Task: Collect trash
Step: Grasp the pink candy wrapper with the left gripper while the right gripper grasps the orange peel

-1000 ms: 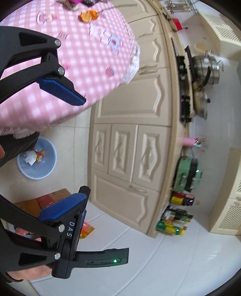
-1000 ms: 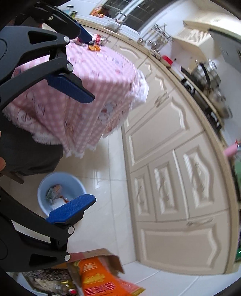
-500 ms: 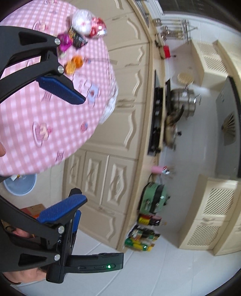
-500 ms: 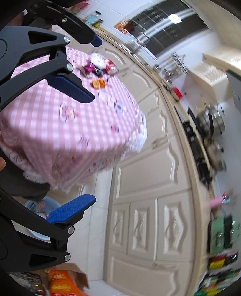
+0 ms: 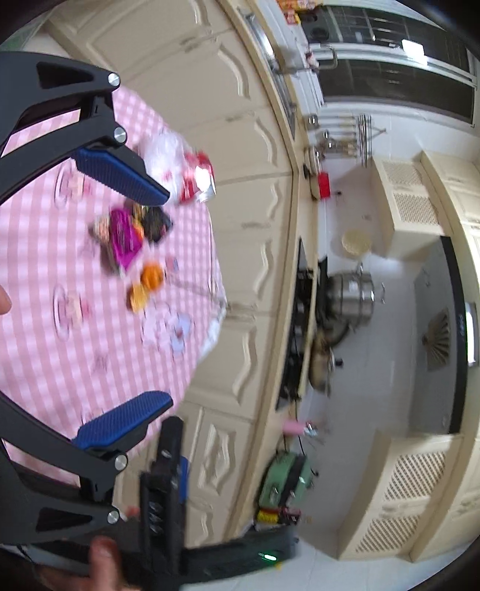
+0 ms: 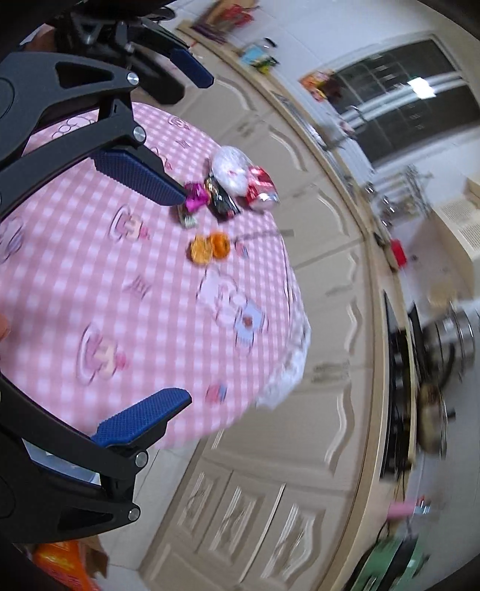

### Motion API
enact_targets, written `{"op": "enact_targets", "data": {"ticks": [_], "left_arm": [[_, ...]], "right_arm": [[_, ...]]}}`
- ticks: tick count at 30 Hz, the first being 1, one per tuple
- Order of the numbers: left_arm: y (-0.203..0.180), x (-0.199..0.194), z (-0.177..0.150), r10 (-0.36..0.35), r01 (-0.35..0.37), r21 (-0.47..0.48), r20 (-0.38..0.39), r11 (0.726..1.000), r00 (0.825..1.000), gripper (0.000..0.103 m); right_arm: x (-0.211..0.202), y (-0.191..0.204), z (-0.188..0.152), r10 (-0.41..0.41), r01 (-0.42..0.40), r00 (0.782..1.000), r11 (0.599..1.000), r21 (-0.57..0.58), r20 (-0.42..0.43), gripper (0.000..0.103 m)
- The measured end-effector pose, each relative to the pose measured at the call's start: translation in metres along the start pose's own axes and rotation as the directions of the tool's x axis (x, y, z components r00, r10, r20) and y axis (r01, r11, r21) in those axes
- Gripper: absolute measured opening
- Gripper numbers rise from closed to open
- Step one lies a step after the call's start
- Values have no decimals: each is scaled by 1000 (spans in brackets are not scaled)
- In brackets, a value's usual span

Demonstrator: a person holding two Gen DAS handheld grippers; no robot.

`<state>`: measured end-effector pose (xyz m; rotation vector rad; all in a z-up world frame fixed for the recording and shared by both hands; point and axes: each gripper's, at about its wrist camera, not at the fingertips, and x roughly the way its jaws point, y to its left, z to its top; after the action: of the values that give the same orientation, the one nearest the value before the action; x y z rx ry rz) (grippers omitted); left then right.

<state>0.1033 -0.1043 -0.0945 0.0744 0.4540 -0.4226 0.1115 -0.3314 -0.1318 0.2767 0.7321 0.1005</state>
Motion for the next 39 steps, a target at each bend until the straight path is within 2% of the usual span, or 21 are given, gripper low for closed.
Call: {"op": "enact_targets", "data": {"ticks": [3, 6, 12, 19, 24, 25, 26, 27, 29, 30, 32, 34, 37, 39], "left_arm": [[23, 14, -6, 37, -37, 4, -18, 999, 999, 98], [42, 36, -14, 42, -43, -5, -68, 999, 997, 98], [74, 93, -34, 38, -50, -58, -188, 997, 981, 98], [76, 137, -47, 44, -52, -23, -268, 998, 962, 98], [74, 150, -42, -9, -3, -41, -278, 999, 960, 97], [73, 150, -41, -12, 1, -39, -278, 999, 960, 95], [72, 153, -41, -19, 9, -36, -283, 999, 959, 79], [70, 158, -42, -34, 24, -35, -313, 999, 949, 55], [71, 165, -45, -40, 24, -51, -353, 998, 935, 45], [73, 166, -47, -40, 20, -62, -352, 998, 935, 44], [77, 163, -49, -46, 21, -78, -346, 997, 937, 39], [82, 157, -50, -51, 16, -108, -334, 994, 941, 37], [88, 150, -54, -39, 0, -116, -331, 993, 943, 36], [91, 145, -55, -40, -2, -128, -323, 992, 945, 35]], "right_arm": [[22, 19, 11, -13, 10, 999, 998, -55, -39, 97], [39, 30, 19, -17, 10, 997, 995, -100, -72, 97], [79, 32, 30, 14, -25, 991, 996, -80, -134, 97], [125, 27, 30, 8, -24, 978, 997, -74, -206, 97], [149, 25, 34, 17, -35, 974, 997, -75, -226, 97], [153, 27, 35, 24, -43, 973, 996, -79, -229, 97], [158, 29, 37, 30, -51, 972, 995, -85, -231, 96], [162, 31, 38, 37, -61, 971, 994, -91, -236, 94], [178, 38, 38, 55, -87, 962, 990, -108, -266, 87], [185, 40, 37, 55, -89, 959, 989, -114, -278, 84], [203, 45, 33, 48, -91, 948, 988, -125, -316, 67], [213, 49, 28, 40, -92, 942, 986, -142, -333, 57], [213, 63, 23, -26, -54, 951, 967, -248, -308, 41], [211, 66, 21, -28, -59, 950, 962, -266, -312, 37]]}}
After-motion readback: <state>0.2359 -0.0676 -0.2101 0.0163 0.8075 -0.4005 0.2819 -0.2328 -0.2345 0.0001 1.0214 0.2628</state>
